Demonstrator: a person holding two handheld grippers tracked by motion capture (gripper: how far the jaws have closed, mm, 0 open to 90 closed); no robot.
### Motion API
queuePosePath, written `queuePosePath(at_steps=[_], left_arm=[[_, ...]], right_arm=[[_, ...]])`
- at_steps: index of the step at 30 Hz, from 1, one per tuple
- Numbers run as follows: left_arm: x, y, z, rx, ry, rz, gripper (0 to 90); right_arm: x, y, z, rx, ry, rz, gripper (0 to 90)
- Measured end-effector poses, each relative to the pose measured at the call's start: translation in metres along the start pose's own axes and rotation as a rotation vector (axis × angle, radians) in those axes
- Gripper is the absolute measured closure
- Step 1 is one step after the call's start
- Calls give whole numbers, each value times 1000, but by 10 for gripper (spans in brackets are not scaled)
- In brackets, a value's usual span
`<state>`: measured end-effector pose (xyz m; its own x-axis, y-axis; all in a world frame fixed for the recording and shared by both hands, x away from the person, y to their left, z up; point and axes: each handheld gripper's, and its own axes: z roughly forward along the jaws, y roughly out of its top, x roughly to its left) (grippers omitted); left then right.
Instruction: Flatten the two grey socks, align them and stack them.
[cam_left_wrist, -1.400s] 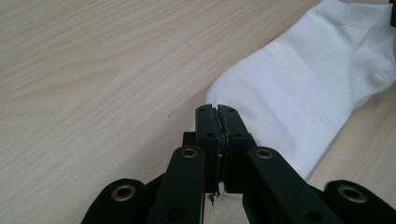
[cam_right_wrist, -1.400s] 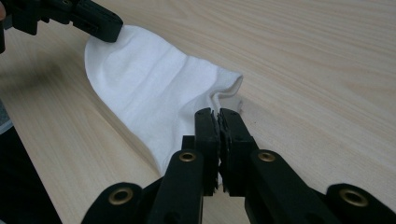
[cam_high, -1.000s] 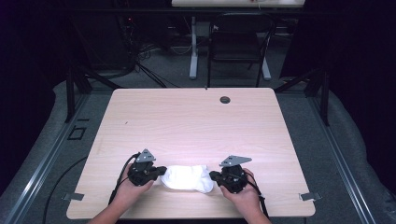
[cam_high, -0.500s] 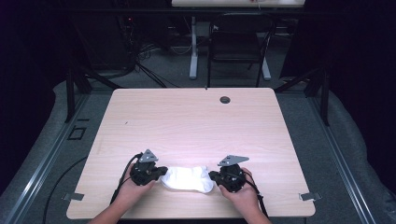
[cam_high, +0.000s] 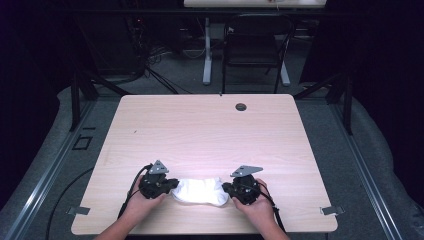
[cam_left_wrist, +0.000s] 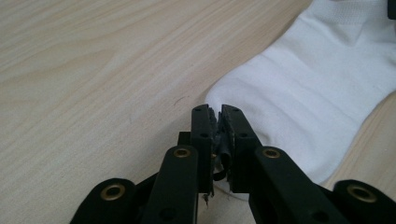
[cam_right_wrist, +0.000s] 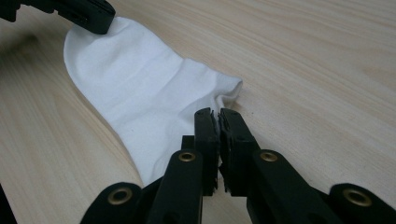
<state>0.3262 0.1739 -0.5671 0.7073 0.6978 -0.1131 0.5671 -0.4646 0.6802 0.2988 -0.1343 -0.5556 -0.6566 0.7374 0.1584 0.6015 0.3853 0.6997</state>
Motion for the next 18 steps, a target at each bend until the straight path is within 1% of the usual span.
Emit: queuePosePath(at_steps=[2,3,5,6,7,8,9,10,12,13,14,15,16,18], left_arm=[[1,0,-1,-8,1,-7,781],[1,0,-1,-13,-2,-16,759],[0,2,-5,-38,0,-15,749],[0,3,-7,-46,-3,-14,730],[-2,5,-9,-62,-8,-14,726],[-3,6,-11,-73,-12,-15,721],[-5,7,-13,-86,-16,-6,714],[-6,8,-14,-88,-18,0,706],[-9,8,-15,-92,-40,10,688],[-12,8,-14,-90,-51,-1,665],[-12,7,-14,-85,-52,11,656],[-14,7,-13,-84,-53,10,649],[-15,6,-13,-77,-55,19,645],[-16,5,-12,-70,-55,23,635]], right_arm=[[-2,-1,0,4,-1,5,805],[-2,-1,0,-5,0,13,784],[-3,-1,-3,-15,-5,14,748],[-2,0,-5,-43,-13,22,725],[-2,0,-7,-51,-13,23,719],[-1,1,-10,-72,-9,23,715],[0,2,-12,-86,-13,20,711],[2,3,-13,-101,-12,8,706],[6,5,-12,-110,-2,-4,694],[8,5,-10,-106,9,-20,681],[11,6,-6,-98,19,-27,677],[12,6,-4,-86,21,-42,675],[13,5,-2,-79,23,-46,673],[16,5,4,-53,15,-77,664]])
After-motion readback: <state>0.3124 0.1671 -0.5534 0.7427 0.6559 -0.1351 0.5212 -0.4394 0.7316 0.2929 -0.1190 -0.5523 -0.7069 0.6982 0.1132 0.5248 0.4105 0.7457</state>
